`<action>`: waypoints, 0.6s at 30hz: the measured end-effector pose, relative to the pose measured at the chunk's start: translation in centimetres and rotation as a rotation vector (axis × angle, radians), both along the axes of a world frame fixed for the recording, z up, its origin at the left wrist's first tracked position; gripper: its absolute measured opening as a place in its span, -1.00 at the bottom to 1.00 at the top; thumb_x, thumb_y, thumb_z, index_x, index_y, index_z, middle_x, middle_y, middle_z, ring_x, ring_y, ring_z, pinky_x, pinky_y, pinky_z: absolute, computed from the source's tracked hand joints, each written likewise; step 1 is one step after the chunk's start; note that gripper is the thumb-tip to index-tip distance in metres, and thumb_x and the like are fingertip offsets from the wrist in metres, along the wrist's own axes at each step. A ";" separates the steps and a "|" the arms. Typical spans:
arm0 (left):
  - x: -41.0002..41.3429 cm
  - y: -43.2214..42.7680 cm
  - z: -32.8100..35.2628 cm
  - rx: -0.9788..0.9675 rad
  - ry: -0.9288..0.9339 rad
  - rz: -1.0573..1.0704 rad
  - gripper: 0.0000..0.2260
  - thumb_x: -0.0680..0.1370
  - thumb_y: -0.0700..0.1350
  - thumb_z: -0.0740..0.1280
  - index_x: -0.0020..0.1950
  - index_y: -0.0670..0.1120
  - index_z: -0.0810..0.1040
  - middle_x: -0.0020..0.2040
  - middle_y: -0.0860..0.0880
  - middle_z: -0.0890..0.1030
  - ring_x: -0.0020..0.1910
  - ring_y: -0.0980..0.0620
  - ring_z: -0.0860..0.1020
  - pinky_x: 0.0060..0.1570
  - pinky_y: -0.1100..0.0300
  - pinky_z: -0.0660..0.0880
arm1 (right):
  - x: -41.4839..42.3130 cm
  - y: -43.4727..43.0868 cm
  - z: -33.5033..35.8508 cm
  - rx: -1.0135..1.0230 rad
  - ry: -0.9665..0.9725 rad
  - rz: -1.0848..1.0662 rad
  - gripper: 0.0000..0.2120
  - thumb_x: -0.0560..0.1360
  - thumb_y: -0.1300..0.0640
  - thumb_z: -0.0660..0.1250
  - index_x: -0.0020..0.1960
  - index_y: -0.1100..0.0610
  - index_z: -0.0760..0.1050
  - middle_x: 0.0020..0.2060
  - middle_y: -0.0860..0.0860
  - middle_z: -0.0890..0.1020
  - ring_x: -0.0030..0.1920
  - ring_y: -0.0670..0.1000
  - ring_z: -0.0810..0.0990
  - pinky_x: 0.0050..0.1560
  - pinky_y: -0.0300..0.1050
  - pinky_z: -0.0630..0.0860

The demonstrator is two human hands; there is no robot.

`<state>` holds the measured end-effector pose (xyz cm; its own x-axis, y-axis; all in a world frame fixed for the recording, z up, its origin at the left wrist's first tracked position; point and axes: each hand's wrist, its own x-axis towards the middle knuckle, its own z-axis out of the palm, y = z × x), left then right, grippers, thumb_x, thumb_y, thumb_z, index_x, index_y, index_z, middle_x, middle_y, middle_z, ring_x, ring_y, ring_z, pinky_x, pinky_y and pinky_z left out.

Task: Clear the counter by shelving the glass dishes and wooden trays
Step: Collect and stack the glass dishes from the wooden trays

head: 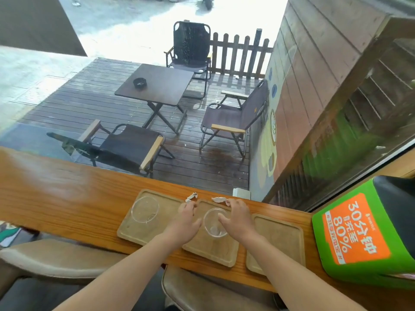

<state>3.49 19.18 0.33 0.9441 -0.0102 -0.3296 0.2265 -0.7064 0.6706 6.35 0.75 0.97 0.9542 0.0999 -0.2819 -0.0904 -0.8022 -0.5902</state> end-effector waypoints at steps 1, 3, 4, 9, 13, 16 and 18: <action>0.0 0.5 0.3 -0.002 -0.015 0.016 -0.63 0.60 -0.06 0.34 0.39 -0.04 0.39 0.18 -0.01 0.46 0.09 0.06 0.47 0.18 0.11 0.50 | 0.1 1.0 0.4 0.012 -0.030 0.020 -0.50 0.52 -0.02 0.37 0.41 0.06 0.38 0.26 -0.01 0.47 0.30 0.03 0.41 0.27 -0.08 0.42; -0.3 1.8 0.6 -0.002 -0.009 0.028 -0.72 0.59 -0.05 0.35 0.29 -0.03 0.46 0.06 0.04 0.49 0.01 0.07 0.49 0.08 0.14 0.52 | 0.1 3.2 1.0 0.037 -0.065 0.069 -0.56 0.54 0.00 0.36 0.38 0.07 0.43 0.24 -0.03 0.49 0.28 0.01 0.42 0.28 -0.08 0.42; -0.7 2.5 0.6 -0.004 0.011 0.022 -0.74 0.59 -0.05 0.35 0.26 -0.02 0.48 0.03 0.05 0.50 -0.02 0.09 0.50 0.04 0.16 0.53 | 0.0 4.4 1.2 0.047 -0.070 0.100 -0.59 0.55 0.00 0.35 0.36 0.07 0.44 0.21 -0.04 0.50 0.24 -0.01 0.43 0.27 -0.09 0.43; -3.6 6.7 -0.8 0.000 0.200 -0.034 -0.86 0.58 -0.01 0.36 0.12 0.03 0.54 -0.01 0.08 0.60 -0.03 0.13 0.57 0.00 0.16 0.59 | -0.8 9.4 0.4 0.103 -0.009 0.240 -0.77 0.54 0.00 0.38 0.17 0.01 0.51 -0.10 -0.14 0.55 -0.10 -0.09 0.53 -0.18 -0.30 0.45; -5.4 10.5 -2.1 0.035 0.305 0.033 -0.85 0.56 0.02 0.36 0.07 0.01 0.56 -0.05 0.08 0.61 -0.07 0.11 0.58 -0.03 0.15 0.59 | -1.1 12.2 -1.5 0.102 0.074 0.251 -0.62 0.53 -0.03 0.39 0.30 0.05 0.47 -0.12 -0.17 0.54 -0.17 -0.20 0.49 -0.28 -0.37 0.34; -6.0 13.1 -3.0 0.046 0.337 0.082 -0.85 0.55 0.02 0.35 0.06 -0.01 0.53 -0.08 0.06 0.61 -0.09 0.10 0.58 -0.01 0.11 0.59 | -1.1 13.7 -3.1 0.080 0.149 0.235 -0.56 0.51 -0.03 0.42 0.34 0.05 0.45 -0.13 -0.19 0.53 -0.18 -0.23 0.49 -0.29 -0.39 0.34; -5.8 14.7 -3.5 0.033 0.348 0.114 -0.82 0.55 -0.01 0.34 0.10 -0.03 0.49 -0.08 0.02 0.62 -0.09 0.06 0.59 0.01 0.06 0.59 | -0.9 14.6 -4.0 0.063 0.196 0.213 -0.51 0.49 -0.01 0.44 0.37 0.05 0.43 -0.08 -0.16 0.54 -0.15 -0.18 0.51 -0.27 -0.36 0.36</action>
<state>-2.36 33.92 -3.19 0.7699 0.1045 -0.6295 0.5152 -0.6838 0.5166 5.48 15.34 -3.02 0.8381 0.3151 -0.4453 -0.0413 -0.7774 -0.6277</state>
